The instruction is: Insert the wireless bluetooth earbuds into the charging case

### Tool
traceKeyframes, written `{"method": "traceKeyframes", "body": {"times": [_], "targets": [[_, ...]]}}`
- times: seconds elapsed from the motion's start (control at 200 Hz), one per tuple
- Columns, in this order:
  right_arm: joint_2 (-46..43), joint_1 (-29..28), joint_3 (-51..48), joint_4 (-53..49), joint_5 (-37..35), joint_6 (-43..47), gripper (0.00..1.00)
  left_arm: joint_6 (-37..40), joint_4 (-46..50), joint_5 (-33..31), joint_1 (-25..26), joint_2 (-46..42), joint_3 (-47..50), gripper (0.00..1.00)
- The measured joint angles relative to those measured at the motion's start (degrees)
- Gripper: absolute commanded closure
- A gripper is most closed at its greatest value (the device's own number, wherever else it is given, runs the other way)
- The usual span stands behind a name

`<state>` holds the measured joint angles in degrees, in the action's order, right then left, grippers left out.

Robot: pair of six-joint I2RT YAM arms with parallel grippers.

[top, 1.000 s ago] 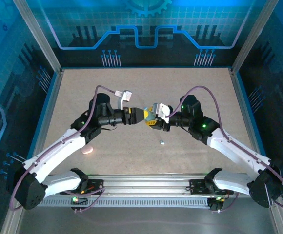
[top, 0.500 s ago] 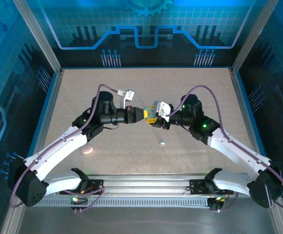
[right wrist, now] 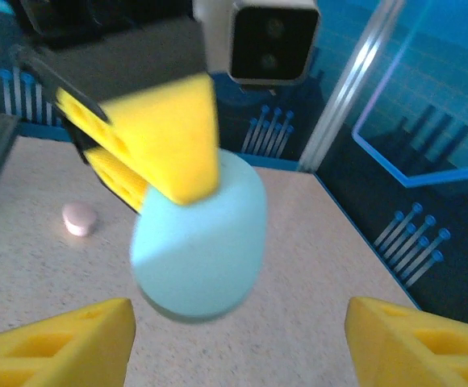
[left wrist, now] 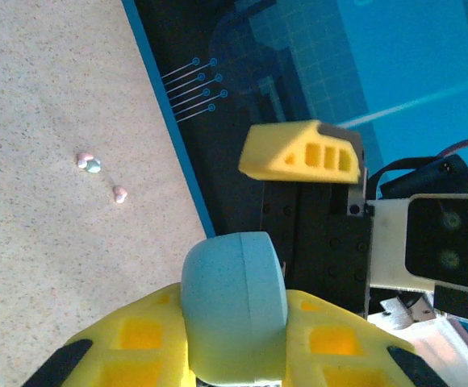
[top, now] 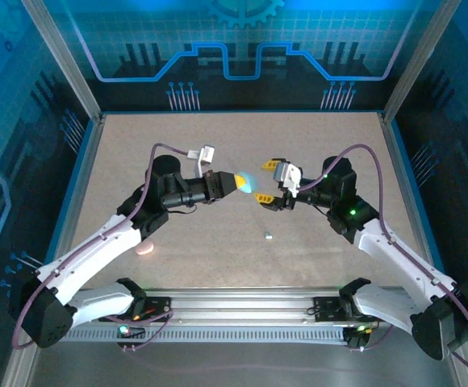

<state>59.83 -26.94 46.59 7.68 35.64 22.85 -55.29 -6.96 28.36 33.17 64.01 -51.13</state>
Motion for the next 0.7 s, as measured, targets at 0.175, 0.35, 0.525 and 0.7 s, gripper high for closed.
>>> {"method": "traceKeyframes", "body": {"times": [0.175,0.35,0.525,0.7], "targets": [[2.67,0.00,0.33,1.84,2.82,-1.86,0.39,-2.89,-3.08,0.48,0.00,0.00,0.83,0.89],[3.93,-0.04,0.59,3.30,2.60,-4.85,0.41,-3.37,-5.14,0.63,0.00,-0.07,1.09,0.89],[4.17,-0.15,0.70,5.31,2.80,-8.09,0.44,-3.76,-6.47,0.57,0.00,-0.44,1.31,0.89],[4.52,-0.92,0.68,7.15,2.93,-10.45,0.42,-3.80,-7.28,0.39,-0.04,-0.68,1.49,0.89]]}}
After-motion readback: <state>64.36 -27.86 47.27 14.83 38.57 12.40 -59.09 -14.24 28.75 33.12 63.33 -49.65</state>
